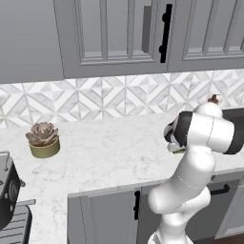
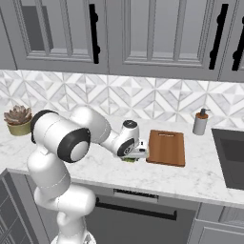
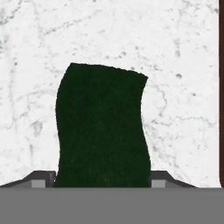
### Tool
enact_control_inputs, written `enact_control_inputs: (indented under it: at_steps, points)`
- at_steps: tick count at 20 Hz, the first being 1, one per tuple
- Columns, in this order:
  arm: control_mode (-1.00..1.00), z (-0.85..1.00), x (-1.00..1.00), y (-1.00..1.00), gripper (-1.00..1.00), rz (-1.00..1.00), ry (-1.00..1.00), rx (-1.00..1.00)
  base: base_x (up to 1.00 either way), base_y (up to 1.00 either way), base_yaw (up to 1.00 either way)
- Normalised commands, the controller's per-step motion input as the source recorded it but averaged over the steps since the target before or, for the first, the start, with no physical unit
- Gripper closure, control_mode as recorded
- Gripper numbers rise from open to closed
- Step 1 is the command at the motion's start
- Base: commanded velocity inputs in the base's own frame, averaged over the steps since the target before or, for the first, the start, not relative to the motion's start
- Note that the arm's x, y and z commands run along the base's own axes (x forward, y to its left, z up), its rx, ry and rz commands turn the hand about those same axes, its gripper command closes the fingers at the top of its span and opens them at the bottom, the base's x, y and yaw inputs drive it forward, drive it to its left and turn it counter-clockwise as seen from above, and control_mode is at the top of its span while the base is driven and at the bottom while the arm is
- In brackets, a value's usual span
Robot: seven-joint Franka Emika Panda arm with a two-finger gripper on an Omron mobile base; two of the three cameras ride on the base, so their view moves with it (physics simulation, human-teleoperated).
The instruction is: Pick up the sponge from the counter and clean the cutting board by briefly scrubbing or pressing down on the cutting board. Once finished, release the sponge.
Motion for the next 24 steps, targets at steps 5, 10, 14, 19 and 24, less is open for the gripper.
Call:
enact_control_inputs:
  at_steps: [5, 10, 14, 19, 24]
  points:
    - [-1.00, 0.00, -0.03, -0.13, 1.00, -0.01, -0.01, 0.00, 0.00, 0.00, 0.00]
    - [-1.00, 0.17, -0.07, -0.43, 1.00, 0.00, -0.01, 0.04, 0.00, 0.00, 0.00]
    - [-1.00, 0.35, -0.09, -0.50, 1.00, 0.00, -0.05, 0.03, 0.00, 0.00, 0.00]
    - [-1.00, 0.41, -0.03, -0.36, 1.00, 0.00, -0.05, 0.00, 0.00, 0.00, 0.00]
    - [-1.00, -0.06, 0.16, -0.42, 1.00, 0.02, 0.02, 0.00, 0.00, 0.00, 0.00]
